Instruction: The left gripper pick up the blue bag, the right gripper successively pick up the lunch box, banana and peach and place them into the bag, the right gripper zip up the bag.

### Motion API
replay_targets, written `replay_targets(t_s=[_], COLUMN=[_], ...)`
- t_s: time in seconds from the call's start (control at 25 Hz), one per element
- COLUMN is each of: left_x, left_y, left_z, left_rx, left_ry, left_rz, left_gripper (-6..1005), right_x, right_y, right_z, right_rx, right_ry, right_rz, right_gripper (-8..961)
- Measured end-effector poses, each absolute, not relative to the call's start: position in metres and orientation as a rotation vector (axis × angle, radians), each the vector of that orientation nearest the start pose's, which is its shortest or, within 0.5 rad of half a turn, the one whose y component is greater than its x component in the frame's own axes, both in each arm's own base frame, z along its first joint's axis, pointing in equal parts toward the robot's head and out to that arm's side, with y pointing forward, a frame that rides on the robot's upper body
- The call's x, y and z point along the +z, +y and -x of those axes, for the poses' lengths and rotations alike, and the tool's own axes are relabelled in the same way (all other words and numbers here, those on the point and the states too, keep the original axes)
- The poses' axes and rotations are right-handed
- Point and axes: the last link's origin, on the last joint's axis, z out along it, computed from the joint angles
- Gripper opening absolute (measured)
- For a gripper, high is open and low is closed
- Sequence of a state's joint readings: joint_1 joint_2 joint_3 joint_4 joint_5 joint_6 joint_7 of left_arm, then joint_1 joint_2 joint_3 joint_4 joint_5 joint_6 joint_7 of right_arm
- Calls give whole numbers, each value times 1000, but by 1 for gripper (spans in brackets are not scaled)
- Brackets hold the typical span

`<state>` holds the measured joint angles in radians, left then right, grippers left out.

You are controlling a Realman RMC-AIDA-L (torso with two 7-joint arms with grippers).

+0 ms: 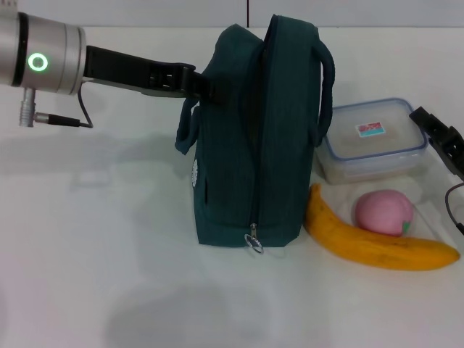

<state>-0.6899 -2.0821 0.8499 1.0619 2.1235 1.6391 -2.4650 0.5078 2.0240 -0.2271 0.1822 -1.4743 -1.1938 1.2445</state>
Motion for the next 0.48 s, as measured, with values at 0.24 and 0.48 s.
replay_targets(t_s=[0.24,0.48], left_x=[35,35], left_y=[375,375], left_z=[164,163], left_rx=[-490,-491], left_ry=[-1408,-1394], left_rz=[2670,2676], left_gripper=[68,68], right_x=[-37,-35], right_y=[315,312], right_z=[-322,-323], right_rx=[1346,1378], right_ry=[1503,1532], right_rz=[1534,1520], right_gripper=[278,192])
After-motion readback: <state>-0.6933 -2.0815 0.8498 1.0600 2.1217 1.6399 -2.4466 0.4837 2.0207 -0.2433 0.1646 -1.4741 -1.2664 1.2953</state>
